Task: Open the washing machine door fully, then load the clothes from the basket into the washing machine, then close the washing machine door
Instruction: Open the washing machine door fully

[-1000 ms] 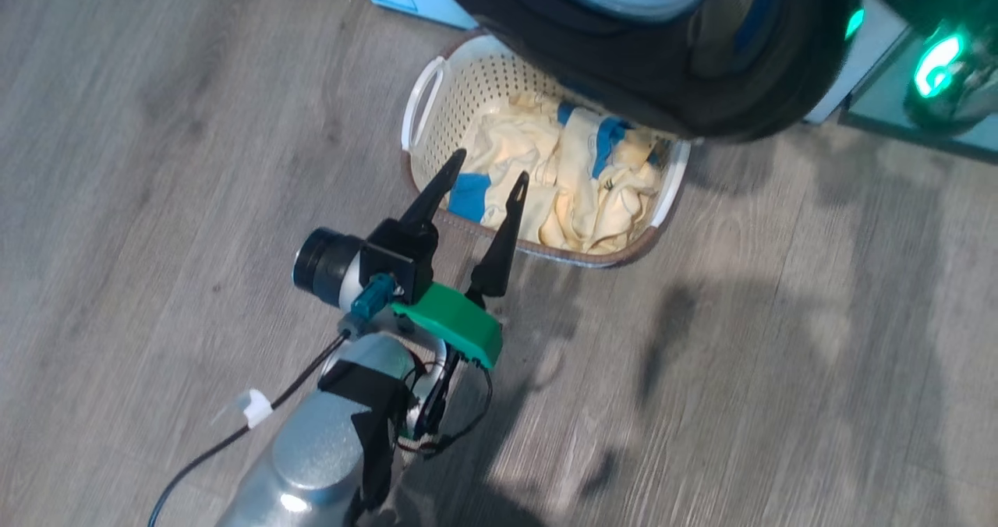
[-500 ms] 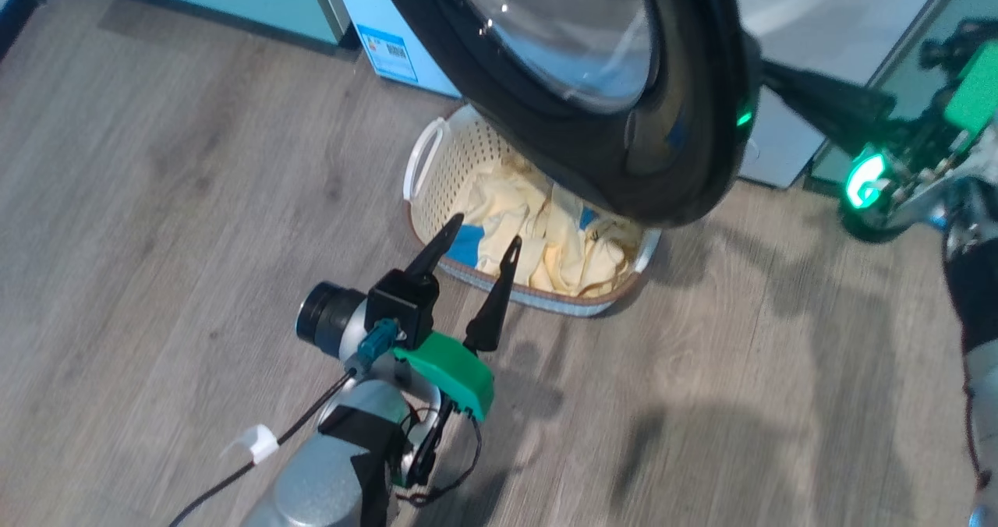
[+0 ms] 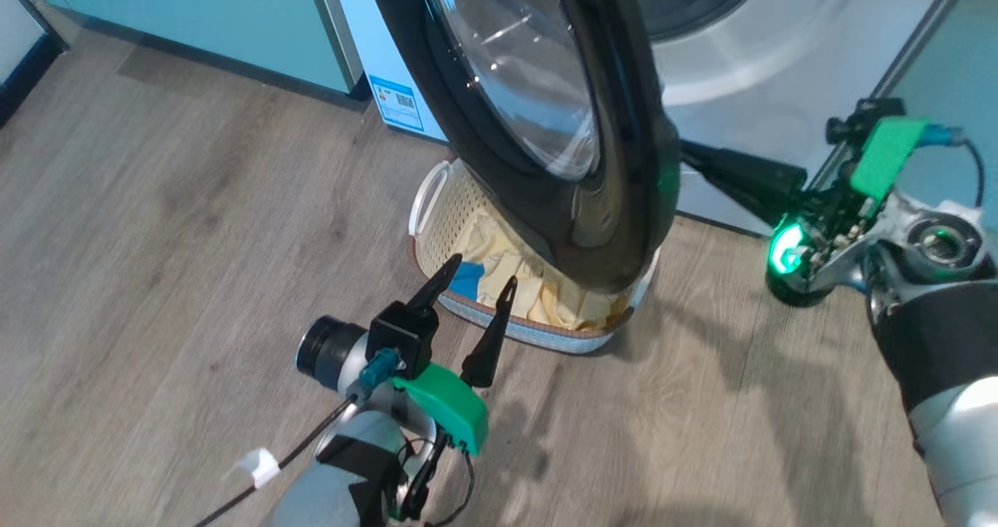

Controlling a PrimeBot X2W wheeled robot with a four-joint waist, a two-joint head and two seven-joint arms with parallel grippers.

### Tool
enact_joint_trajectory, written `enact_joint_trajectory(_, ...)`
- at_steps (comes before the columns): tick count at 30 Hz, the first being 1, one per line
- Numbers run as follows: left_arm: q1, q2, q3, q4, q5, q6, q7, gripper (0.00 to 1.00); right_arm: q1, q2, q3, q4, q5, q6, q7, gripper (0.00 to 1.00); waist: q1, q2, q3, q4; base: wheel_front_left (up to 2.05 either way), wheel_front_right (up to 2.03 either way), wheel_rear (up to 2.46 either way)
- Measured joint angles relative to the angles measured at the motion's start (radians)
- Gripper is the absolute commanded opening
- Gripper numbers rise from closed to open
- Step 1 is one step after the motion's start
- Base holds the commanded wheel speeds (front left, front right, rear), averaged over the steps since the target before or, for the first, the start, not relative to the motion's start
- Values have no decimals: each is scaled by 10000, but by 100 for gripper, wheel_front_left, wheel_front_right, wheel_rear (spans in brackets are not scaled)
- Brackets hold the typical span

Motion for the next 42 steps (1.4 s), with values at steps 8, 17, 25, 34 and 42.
enact_joint_trajectory(8,131,8,19,96,4,-77,0,100,389,19,1085,-165,825,0,-445,0,0,0,-378,93,0,0,0)
enact_joint_trajectory(17,319,15,31,96,82,-77,0,100,395,31,1751,-222,1348,0,-807,0,1,0,-463,112,0,0,0)
enact_joint_trajectory(25,319,13,198,92,88,-75,0,100,465,36,1829,-228,1540,0,-1271,0,1,0,-486,15,0,0,0)
enact_joint_trajectory(34,323,19,529,96,184,-67,0,100,1058,13,558,-1438,1290,0,-3743,0,0,0,-582,-295,0,0,0)
enact_joint_trajectory(42,349,48,955,100,221,-65,0,100,2642,-589,-677,-3396,-487,0,-6788,100,1,0,-751,-810,0,0,0)
